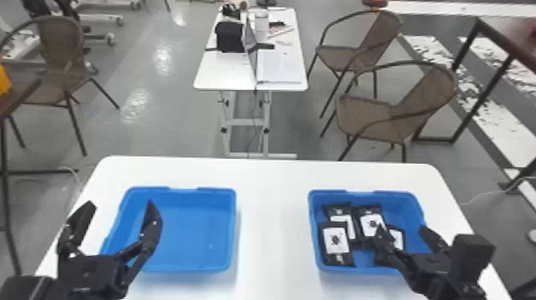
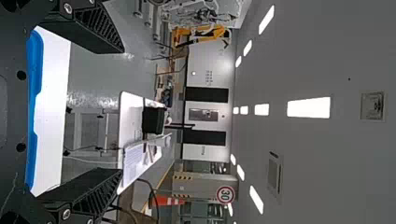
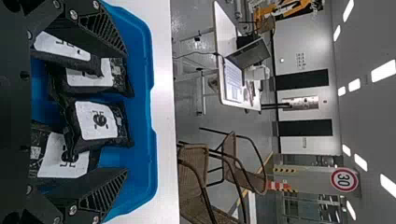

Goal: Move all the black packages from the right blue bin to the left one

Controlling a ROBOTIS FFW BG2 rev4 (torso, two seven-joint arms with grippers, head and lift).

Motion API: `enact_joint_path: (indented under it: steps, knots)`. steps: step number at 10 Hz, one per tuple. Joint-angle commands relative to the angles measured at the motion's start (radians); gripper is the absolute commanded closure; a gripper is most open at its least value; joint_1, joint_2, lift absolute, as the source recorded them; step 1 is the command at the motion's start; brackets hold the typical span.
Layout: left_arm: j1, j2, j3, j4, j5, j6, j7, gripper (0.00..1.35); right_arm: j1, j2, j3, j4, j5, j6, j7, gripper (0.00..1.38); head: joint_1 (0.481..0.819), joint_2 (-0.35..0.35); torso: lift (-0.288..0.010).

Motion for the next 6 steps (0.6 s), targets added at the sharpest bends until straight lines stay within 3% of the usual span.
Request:
enact_joint_path:
  steps: [1, 3, 6]
  knots:
    - [-0.003, -0.003, 0.000, 0.003, 0.004, -0.001, -0.001, 0.11, -0.068, -0.019, -0.021, 0.088, 0.011, 0.015, 0.025, 0.16, 0.695, -0.068, 0.000]
    - [-0.012, -0.003, 0.000, 0.008, 0.005, 0.001, -0.014, 0.12, -0.156, -0.046, -0.023, 0.205, 0.037, 0.046, 0.045, 0.15, 0.695, -0.092, 0.000]
    - [-0.017, -0.003, 0.000, 0.014, 0.008, 0.003, -0.018, 0.12, -0.305, -0.056, -0.020, 0.404, 0.111, 0.069, 0.134, 0.15, 0.695, -0.098, 0.000]
